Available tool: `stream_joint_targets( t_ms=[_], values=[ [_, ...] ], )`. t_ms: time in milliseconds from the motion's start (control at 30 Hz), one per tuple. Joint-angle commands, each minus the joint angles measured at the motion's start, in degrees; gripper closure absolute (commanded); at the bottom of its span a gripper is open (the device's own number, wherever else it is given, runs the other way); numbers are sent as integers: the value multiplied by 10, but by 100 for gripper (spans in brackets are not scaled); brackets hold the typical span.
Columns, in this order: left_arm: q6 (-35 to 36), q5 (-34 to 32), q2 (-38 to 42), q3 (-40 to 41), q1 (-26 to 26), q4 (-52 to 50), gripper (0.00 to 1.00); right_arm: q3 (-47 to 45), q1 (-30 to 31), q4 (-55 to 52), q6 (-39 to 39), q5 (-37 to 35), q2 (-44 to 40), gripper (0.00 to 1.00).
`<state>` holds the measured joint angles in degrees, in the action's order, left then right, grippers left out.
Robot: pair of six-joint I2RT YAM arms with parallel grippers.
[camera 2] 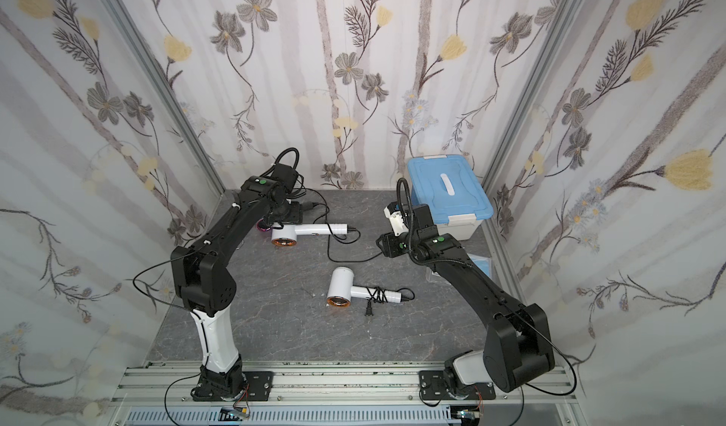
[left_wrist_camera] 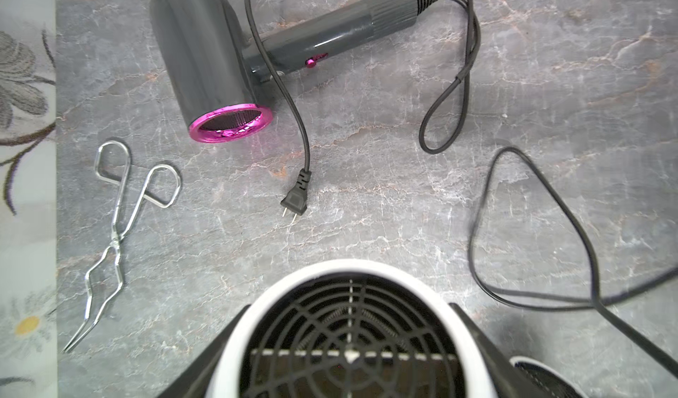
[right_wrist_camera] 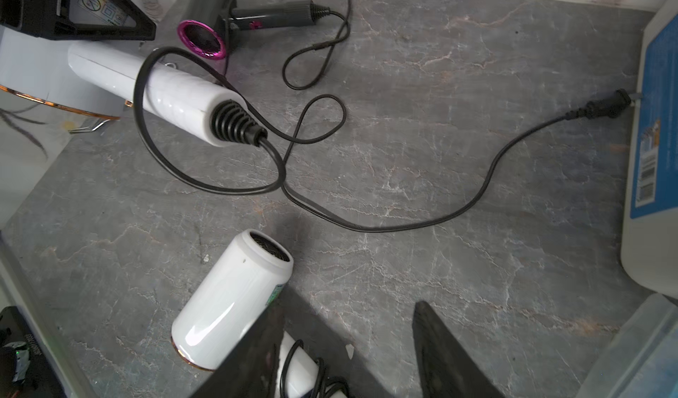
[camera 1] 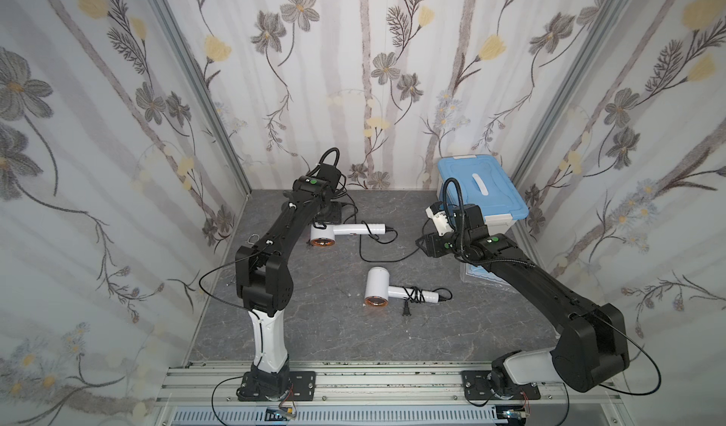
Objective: Wrap the cord around the hair dryer
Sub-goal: Pick up the hair dryer from the center of the board, then wrap the power cord around the hair dryer.
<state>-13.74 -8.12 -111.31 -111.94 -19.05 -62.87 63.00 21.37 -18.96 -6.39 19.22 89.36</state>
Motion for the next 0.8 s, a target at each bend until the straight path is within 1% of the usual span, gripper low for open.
stream_joint_targets(
  t_ms=[0, 67, 133, 300, 367, 467, 567, 633, 700, 767],
  values=[
    [10, 40, 33, -17, 0, -29, 100, -12, -10, 98, 40, 99, -2, 41],
    [4, 67, 52, -23, 0, -25, 100, -44, -18, 165, 41, 163, -10, 40],
    [-2, 92, 66, -35, -1, -25, 100, -91, -21, 260, 39, 219, -21, 39],
    [-5, 113, 83, -79, -3, -46, 100, -182, -23, 453, 19, 249, -31, 39],
    [-10, 128, 92, -89, -3, -45, 100, -197, -23, 514, -4, 273, -12, 39],
    [-29, 139, 103, -100, -3, -45, 100, -203, -22, 632, -75, 312, 49, 40],
    [-44, 151, 121, -94, -3, -35, 100, -225, -16, 734, -139, 313, 101, 40],
    [-50, 162, 126, -97, -3, -32, 100, -223, -2, 787, -169, 307, 127, 40],
    [-54, 171, 129, -103, -3, -33, 100, -212, 18, 790, -167, 293, 146, 38],
    [-58, 180, 132, -102, -4, -29, 100, -179, 33, 807, -172, 279, 166, 34]
  ],
)
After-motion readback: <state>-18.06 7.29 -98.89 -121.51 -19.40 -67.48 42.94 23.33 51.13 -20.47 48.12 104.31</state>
